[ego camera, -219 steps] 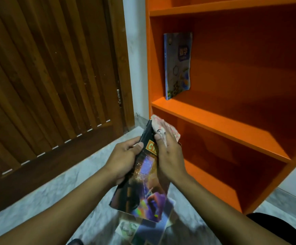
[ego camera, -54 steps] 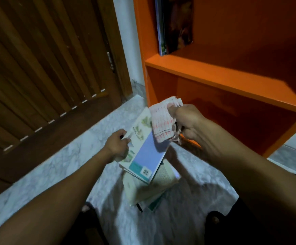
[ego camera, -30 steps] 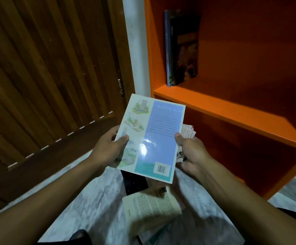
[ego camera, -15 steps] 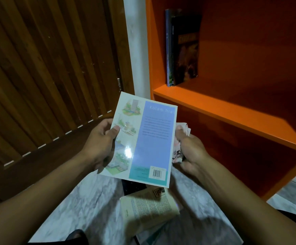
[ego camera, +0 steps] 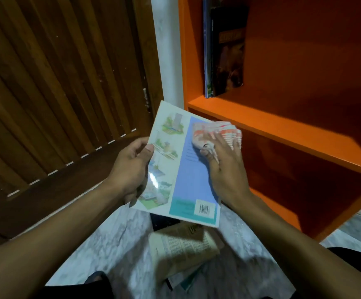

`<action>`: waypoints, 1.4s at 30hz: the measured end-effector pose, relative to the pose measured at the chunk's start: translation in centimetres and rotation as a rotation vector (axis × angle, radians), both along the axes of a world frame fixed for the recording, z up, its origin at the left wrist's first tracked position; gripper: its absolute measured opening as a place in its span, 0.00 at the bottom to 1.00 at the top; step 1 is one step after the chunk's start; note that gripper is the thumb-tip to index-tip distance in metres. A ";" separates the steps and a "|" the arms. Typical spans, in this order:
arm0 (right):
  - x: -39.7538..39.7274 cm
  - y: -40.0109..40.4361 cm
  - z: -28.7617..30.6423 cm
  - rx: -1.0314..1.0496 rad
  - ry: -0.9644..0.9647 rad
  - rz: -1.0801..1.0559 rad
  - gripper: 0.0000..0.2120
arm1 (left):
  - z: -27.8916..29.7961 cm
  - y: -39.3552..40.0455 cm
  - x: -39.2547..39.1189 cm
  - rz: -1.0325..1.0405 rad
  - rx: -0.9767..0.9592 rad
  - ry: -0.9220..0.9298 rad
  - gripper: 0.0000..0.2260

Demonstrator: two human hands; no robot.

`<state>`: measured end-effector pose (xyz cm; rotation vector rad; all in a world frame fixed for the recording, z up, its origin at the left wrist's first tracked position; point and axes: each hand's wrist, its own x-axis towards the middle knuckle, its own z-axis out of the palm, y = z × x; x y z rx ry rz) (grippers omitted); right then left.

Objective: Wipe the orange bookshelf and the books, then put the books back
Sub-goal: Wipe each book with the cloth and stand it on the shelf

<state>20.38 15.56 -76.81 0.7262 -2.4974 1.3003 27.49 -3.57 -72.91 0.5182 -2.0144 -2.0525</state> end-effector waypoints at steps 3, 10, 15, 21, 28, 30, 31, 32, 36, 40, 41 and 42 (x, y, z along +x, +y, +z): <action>1.3 -0.9 -1.3 0.042 0.087 0.169 0.26 | 0.0 -0.7 -0.6 0.126 0.116 0.000 0.09; 3.5 -1.8 -2.7 0.160 0.020 0.346 0.11 | -0.4 -2.7 -1.0 0.340 0.121 0.000 0.11; 3.3 -1.0 -1.5 0.234 -0.199 0.485 0.12 | -0.8 -4.0 -0.6 0.332 0.018 0.017 0.11; -0.2 -0.8 -1.3 -0.318 -0.377 0.072 0.16 | -0.5 -2.7 1.0 0.083 -0.161 -0.056 0.09; -0.7 -2.4 -0.3 -0.705 -0.328 -0.073 0.14 | -1.7 2.4 1.7 -0.161 -0.039 -0.110 0.10; 0.6 -3.5 -0.7 -0.657 -0.312 -0.019 0.14 | -2.0 3.6 1.3 -0.162 0.068 -0.121 0.11; 1.2 -4.1 -1.2 -0.614 -0.313 0.020 0.16 | -2.1 4.1 1.1 -0.152 0.143 -0.120 0.12; 1.9 -4.5 -1.8 -0.558 -0.318 0.059 0.20 | -1.9 4.4 0.9 -0.132 0.221 -0.125 0.12; 3.9 -5.4 -3.5 -0.338 -0.259 0.147 0.28 | -0.8 3.4 -0.2 -0.014 0.418 -0.147 0.14; 5.2 -5.0 -4.3 -0.199 -0.218 0.254 0.21 | 0.1 1.8 -0.9 0.125 0.539 -0.092 0.12; 5.4 -4.9 -4.7 -0.156 -0.194 0.299 0.21 | 0.1 1.2 -1.1 0.168 0.567 -0.076 0.12; 5.5 -4.8 -4.8 -0.114 -0.168 0.338 0.21 | -0.1 0.5 -1.3 0.210 0.584 -0.059 0.13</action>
